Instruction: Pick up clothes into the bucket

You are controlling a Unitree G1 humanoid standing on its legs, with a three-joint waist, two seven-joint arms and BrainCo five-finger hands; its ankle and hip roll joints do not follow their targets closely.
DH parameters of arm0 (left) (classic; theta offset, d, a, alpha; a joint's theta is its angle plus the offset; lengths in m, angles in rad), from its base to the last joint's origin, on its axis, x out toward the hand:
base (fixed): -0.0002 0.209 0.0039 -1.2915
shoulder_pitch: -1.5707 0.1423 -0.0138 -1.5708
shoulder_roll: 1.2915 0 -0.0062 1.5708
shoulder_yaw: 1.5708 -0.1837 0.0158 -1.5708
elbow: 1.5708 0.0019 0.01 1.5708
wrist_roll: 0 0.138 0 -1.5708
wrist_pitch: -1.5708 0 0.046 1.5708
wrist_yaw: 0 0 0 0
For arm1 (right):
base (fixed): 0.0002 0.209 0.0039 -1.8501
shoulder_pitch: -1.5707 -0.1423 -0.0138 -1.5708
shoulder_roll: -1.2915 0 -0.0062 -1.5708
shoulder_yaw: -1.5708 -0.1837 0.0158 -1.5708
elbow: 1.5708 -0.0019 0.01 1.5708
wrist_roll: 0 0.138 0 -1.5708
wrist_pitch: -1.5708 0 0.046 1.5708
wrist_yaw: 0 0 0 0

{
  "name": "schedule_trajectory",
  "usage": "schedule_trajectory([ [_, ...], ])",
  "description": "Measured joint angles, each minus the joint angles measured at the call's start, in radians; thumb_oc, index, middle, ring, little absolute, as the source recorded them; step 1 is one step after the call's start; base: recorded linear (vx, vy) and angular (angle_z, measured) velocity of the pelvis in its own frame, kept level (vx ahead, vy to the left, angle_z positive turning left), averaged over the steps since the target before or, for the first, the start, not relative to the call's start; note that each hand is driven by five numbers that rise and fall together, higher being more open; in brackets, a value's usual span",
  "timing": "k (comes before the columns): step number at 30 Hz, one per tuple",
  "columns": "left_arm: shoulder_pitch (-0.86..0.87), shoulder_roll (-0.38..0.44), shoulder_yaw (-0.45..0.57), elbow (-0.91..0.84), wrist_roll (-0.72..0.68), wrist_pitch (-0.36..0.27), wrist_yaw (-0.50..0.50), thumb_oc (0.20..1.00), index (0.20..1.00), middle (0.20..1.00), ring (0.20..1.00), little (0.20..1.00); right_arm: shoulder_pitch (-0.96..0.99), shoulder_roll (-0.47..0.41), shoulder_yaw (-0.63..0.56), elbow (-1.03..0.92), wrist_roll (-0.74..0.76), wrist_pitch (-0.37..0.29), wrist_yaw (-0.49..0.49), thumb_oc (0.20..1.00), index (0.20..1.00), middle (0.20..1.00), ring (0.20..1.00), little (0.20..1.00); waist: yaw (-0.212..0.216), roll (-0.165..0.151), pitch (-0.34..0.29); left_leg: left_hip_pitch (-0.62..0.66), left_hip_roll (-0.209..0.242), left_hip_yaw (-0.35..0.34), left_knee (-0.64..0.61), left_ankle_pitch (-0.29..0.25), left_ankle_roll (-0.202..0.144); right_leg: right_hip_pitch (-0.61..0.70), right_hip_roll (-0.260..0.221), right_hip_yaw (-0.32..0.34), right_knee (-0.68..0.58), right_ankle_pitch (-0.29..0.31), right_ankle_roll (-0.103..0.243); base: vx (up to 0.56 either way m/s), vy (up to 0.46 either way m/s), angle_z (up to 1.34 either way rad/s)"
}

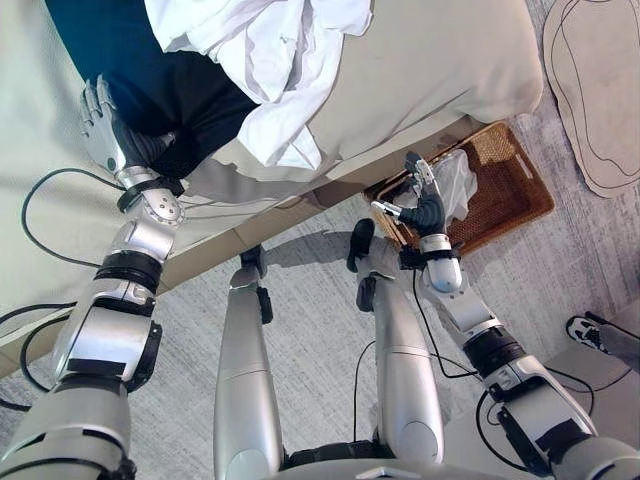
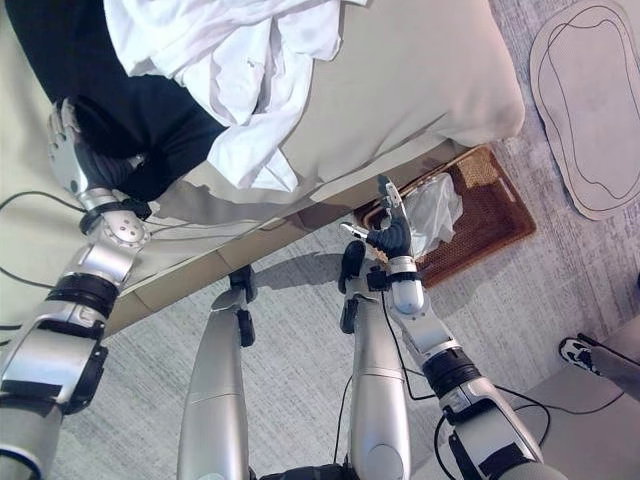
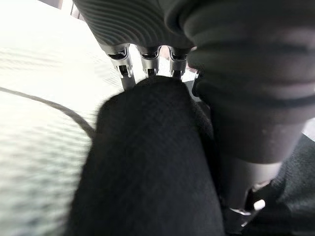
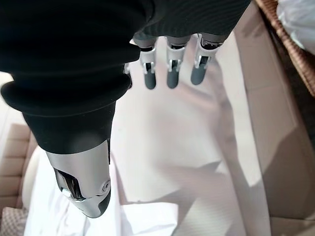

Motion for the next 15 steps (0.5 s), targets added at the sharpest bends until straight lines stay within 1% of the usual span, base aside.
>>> schedule_trajectory([
  [4,-0.011,0.023,-0.043,0.0,0.04,-0.006,-0.001,1.0,1.0,1.0,1.0,1.0,-0.002,0.001,0.001,0.0,0.0,-0.009,0.001,1.0,1.0,1.0,1.0,1.0,-0.009,0.0,0.0,-0.007,-0.005,0.002,0.014,-0.005,0.001,-0.009,-0.006,0.003,0.012,0.0,0.0,0.0,0.036,0.0],
  [5,-0.022,0.041,-0.089,0.0,0.07,-0.006,-0.006,1.0,1.0,1.0,1.0,1.0,-0.003,0.0,0.0,0.0,0.0,-0.012,0.002,1.0,1.0,1.0,1.0,1.0,-0.013,0.0,0.0,-0.008,-0.005,0.004,0.017,-0.008,0.004,-0.01,-0.008,0.005,0.013,0.0,0.0,0.0,0.0,0.0],
  [6,-0.027,0.049,-0.107,-0.001,0.084,-0.007,-0.008,1.0,1.0,1.0,1.0,1.0,-0.003,0.0,0.0,0.0,0.0,-0.012,0.002,1.0,1.0,1.0,1.0,1.0,-0.013,0.0,0.0,-0.009,-0.005,0.005,0.017,-0.008,0.004,-0.011,-0.009,0.005,0.013,-0.001,0.0,-0.01,0.039,-0.01],
  [9,-0.055,0.094,-0.182,-0.011,0.215,-0.004,-0.018,1.0,1.0,1.0,1.0,1.0,-0.003,0.0,0.0,0.0,0.0,-0.027,0.007,1.0,1.0,1.0,1.0,1.0,-0.021,0.0,0.0,-0.025,-0.006,0.017,0.023,-0.011,0.009,-0.028,-0.012,0.013,0.011,-0.002,0.003,-0.01,0.04,-0.02],
  [11,-0.066,0.103,-0.213,-0.003,0.264,0.009,-0.026,1.0,1.0,1.0,1.0,1.0,0.0,-0.001,0.0,0.001,0.0,-0.027,0.011,1.0,1.0,1.0,1.0,1.0,-0.022,0.0,0.0,-0.035,-0.006,0.025,0.035,-0.013,0.01,-0.041,-0.012,0.027,0.011,-0.002,0.005,-0.01,0.032,-0.08],
  [15,-0.091,0.104,-0.242,0.014,0.3,0.032,-0.056,1.0,1.0,1.0,1.0,1.0,0.006,-0.001,0.0,0.003,0.001,-0.027,0.025,1.0,1.0,1.0,1.0,1.0,-0.022,0.0,0.0,-0.04,-0.009,0.028,0.051,-0.02,0.013,-0.043,-0.013,0.031,0.012,0.002,0.009,0.0,0.026,-0.04],
])
